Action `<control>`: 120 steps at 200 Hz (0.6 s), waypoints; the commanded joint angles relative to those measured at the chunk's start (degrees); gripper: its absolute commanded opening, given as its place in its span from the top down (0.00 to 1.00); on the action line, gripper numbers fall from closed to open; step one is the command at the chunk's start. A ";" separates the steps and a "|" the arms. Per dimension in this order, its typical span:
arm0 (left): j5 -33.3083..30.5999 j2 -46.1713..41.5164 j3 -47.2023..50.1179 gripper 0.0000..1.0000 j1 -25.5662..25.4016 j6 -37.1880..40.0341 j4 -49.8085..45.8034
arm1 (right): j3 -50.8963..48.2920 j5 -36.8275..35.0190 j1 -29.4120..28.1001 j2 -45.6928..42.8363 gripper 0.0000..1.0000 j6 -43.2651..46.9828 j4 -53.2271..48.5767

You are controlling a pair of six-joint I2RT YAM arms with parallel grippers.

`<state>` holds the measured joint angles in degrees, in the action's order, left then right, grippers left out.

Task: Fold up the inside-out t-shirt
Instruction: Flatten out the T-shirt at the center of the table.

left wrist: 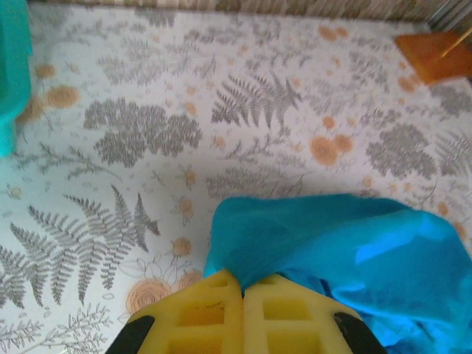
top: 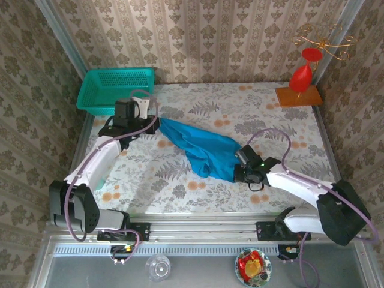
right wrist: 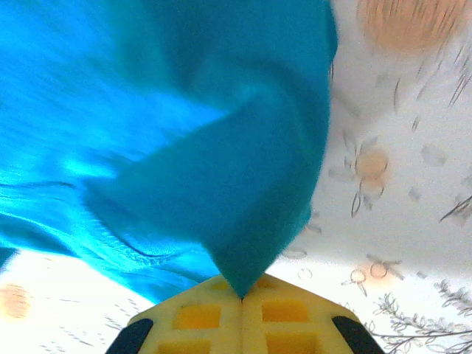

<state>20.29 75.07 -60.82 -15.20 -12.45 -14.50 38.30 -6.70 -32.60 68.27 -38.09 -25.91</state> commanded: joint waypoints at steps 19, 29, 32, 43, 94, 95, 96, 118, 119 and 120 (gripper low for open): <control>0.39 -5.40 -3.20 1.00 1.26 -1.78 4.49 | 14.51 -10.19 4.80 -9.62 1.00 8.03 -4.57; 1.24 -5.78 -4.25 1.00 1.62 -1.79 4.77 | 19.42 -10.92 6.84 -11.20 1.00 10.92 -4.53; 1.50 -5.87 -4.63 1.00 1.71 -1.85 4.89 | 20.94 -11.18 7.45 -11.47 1.00 11.78 -4.51; 2.56 -6.15 -5.85 1.00 2.08 -2.19 5.38 | 27.19 -12.24 9.41 -12.39 1.00 14.98 -5.71; 4.82 -6.60 -10.64 1.00 3.48 -4.49 7.83 | 54.45 -18.38 11.37 -11.36 1.00 29.66 -5.12; 4.83 -6.60 -10.73 1.00 3.45 -4.50 7.87 | 54.88 -18.45 11.40 -11.34 1.00 29.83 -5.16; 4.84 -6.64 -10.81 1.00 3.44 -4.55 7.98 | 55.31 -18.53 11.41 -11.33 1.00 29.96 -5.18; 6.49 -6.71 -13.67 1.00 4.38 -5.58 9.84 | 59.88 -19.97 11.42 -12.05 1.00 31.51 -1.61; 6.72 -6.70 -13.87 1.00 4.47 -5.66 9.84 | 59.87 -20.04 11.37 -12.12 1.00 31.50 -1.43; 6.93 -6.69 -14.10 1.00 4.52 -5.66 9.93 | 59.92 -20.07 11.40 -12.20 1.00 31.50 -1.25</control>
<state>24.69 70.08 -70.57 -12.16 -15.90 -8.88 94.59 -21.39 -21.37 57.06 -12.16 -29.82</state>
